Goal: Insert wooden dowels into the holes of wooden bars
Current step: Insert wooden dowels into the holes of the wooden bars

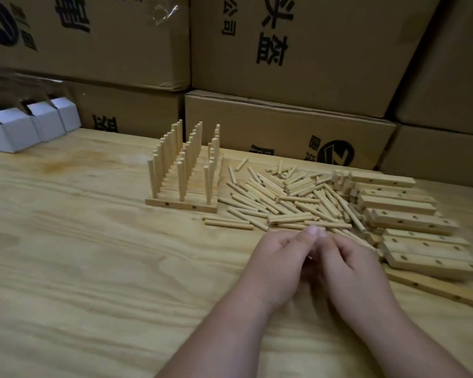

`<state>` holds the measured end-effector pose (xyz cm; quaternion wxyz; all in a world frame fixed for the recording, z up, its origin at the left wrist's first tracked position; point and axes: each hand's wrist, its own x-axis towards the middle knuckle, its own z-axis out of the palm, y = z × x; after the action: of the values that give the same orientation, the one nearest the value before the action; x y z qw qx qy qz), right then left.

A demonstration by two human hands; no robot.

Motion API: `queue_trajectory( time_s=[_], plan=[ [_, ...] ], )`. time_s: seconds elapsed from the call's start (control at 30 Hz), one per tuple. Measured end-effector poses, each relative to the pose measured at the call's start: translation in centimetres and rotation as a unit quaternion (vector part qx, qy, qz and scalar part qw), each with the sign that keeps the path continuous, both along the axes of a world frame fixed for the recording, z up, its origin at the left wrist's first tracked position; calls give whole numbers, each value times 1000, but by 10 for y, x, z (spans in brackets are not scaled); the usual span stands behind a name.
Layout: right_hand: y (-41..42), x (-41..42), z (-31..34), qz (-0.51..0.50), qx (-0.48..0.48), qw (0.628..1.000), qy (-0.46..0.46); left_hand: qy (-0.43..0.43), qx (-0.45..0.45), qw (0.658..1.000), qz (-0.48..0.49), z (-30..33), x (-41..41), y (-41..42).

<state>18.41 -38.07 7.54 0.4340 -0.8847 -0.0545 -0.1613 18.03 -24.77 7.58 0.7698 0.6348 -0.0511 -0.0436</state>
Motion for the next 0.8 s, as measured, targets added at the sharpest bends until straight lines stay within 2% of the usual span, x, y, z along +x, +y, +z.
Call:
queue_trajectory(
  time_s=[0.17,0.27,0.4,0.6,0.8],
  plan=[
    [-18,-8,-11,-81,-25,996,0,-17,8,1000,22,4,3,-4],
    [-13,-7,-7,-140,-103,985,-16,-11,13,999,29,5,2,-4],
    [-12,-9,-1,-197,-162,967,16,-8,-2,999,42,5,3,-4],
    [-11,-5,3,-190,-202,960,46,-14,-11,999,50,-1,8,-4],
    [-15,-6,6,-188,-203,960,28,-6,-24,998,58,-1,9,-2]
  ],
)
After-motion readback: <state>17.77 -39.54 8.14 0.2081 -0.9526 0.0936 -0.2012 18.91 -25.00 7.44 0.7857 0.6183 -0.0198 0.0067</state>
